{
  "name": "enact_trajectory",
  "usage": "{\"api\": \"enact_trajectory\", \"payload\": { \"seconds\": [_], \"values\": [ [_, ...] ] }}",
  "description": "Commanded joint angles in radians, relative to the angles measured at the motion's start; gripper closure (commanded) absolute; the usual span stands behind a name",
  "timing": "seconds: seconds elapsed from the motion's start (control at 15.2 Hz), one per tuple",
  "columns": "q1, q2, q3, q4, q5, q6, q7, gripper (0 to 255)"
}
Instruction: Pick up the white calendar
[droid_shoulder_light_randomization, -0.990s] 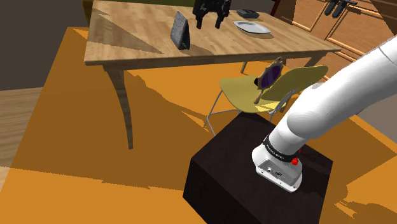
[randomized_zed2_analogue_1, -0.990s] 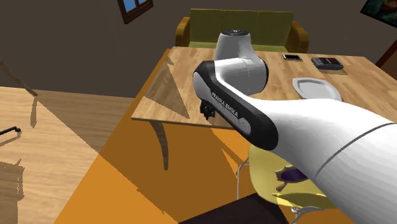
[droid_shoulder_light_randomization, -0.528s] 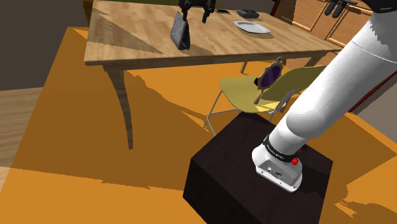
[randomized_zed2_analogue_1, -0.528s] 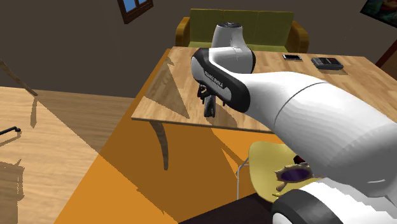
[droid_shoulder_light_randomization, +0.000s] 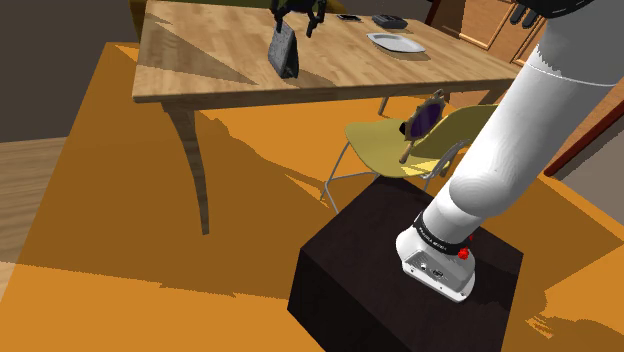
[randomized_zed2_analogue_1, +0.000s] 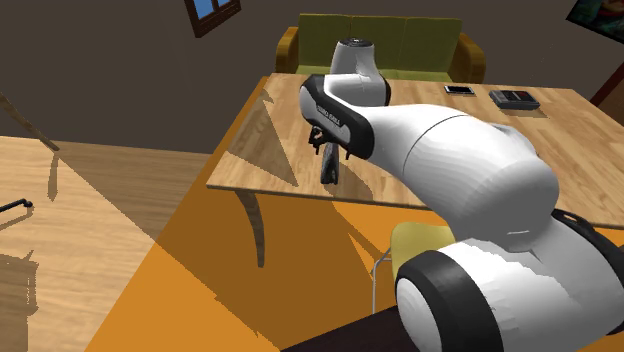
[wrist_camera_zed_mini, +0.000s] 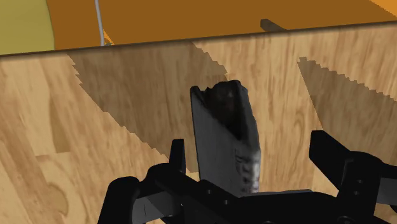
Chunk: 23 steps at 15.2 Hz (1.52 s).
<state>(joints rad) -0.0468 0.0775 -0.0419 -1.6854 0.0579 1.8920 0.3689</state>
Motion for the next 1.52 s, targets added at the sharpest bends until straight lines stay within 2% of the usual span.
{"api": "enact_trajectory", "payload": {
  "seconds": [0.0, 0.26, 0.33, 0.92, 1.45],
  "values": [
    [0.000, 0.003, 0.000, -0.023, 0.001, 0.027, -0.001, 0],
    [0.000, 0.004, 0.000, -0.056, 0.002, 0.061, -0.003, 0],
    [0.000, 0.004, 0.000, -0.056, 0.002, 0.060, -0.003, 255],
    [0.000, 0.004, 0.000, -0.056, 0.002, 0.061, -0.003, 255],
    [-0.001, 0.006, -0.001, 0.054, 0.000, -0.047, 0.002, 255]
  ]
}}
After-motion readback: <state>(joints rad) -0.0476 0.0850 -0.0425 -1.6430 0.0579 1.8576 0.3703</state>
